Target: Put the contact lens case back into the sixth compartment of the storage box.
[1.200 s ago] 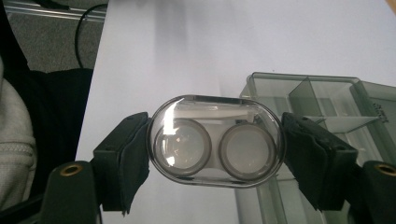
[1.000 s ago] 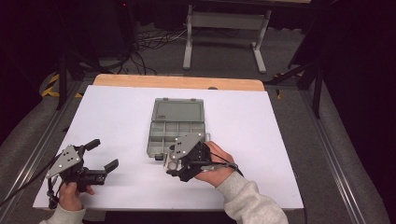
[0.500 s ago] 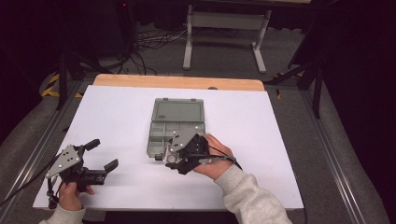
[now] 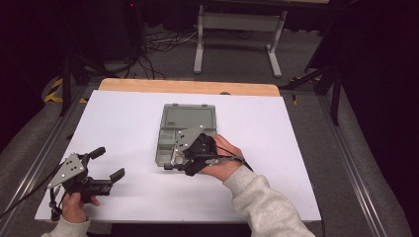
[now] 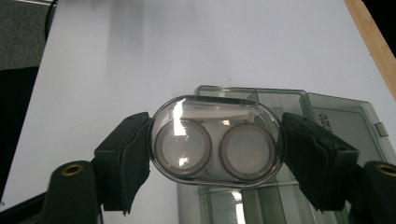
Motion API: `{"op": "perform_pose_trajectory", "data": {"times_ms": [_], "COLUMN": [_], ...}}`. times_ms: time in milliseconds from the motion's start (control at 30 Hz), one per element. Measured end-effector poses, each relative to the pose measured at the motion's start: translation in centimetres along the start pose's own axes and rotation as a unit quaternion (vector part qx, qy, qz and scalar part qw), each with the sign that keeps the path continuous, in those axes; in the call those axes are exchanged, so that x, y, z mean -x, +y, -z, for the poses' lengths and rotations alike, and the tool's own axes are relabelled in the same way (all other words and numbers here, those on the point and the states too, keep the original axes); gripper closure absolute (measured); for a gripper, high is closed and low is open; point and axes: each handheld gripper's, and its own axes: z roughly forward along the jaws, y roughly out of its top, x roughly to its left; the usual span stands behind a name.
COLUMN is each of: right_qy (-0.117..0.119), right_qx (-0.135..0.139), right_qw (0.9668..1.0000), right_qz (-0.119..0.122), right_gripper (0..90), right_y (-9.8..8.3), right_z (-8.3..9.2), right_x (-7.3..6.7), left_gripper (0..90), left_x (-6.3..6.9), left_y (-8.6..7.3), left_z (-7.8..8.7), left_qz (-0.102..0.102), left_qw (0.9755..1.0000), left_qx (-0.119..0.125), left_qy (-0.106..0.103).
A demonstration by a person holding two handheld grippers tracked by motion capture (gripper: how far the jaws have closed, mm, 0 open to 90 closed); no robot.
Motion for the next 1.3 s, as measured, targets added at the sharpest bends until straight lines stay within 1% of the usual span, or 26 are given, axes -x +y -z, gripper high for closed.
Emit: {"op": "perform_pose_trajectory", "data": {"times_ms": [300,400,433,500,667,1200,1300], "right_qy": [-0.006,-0.007,-0.008,-0.007,-0.01,-0.015,-0.014], "right_qx": [-0.005,-0.006,-0.007,-0.008,-0.012,-0.023,-0.029], "right_qw": [1.0,0.9999,0.9999,0.9999,0.9999,0.9995,0.9994], "right_qz": [-0.001,-0.003,-0.004,-0.004,-0.004,-0.015,-0.014], "right_gripper": [26.5,26.5,26.5,26.5,26.5,26.5,26.5], "right_y": [0.3,0.3,0.3,0.3,0.4,0.0,-0.2], "right_z": [-0.8,-1.0,-1.1,-1.3,-1.6,-2.9,-3.2], "right_x": [1.2,1.4,1.7,1.9,2.2,4.1,4.5], "left_gripper": [1.1,1.1,1.1,1.1,1.1,1.1,1.1], "left_x": [0.0,0.0,0.0,0.0,0.0,-0.1,-0.1], "left_y": [0.0,0.0,0.0,0.0,0.0,0.0,0.0], "left_z": [0.0,0.0,0.0,0.0,0.0,0.0,0.0], "left_qz": [0.0,-0.003,0.0,-0.003,0.0,-0.002,-0.002], "left_qw": [1.0,1.0,1.0,1.0,1.0,1.0,1.0], "left_qx": [0.0,0.0,0.0,0.0,0.0,0.0,0.0], "left_qy": [0.0,0.0,-0.001,-0.001,0.0,-0.001,-0.001]}}
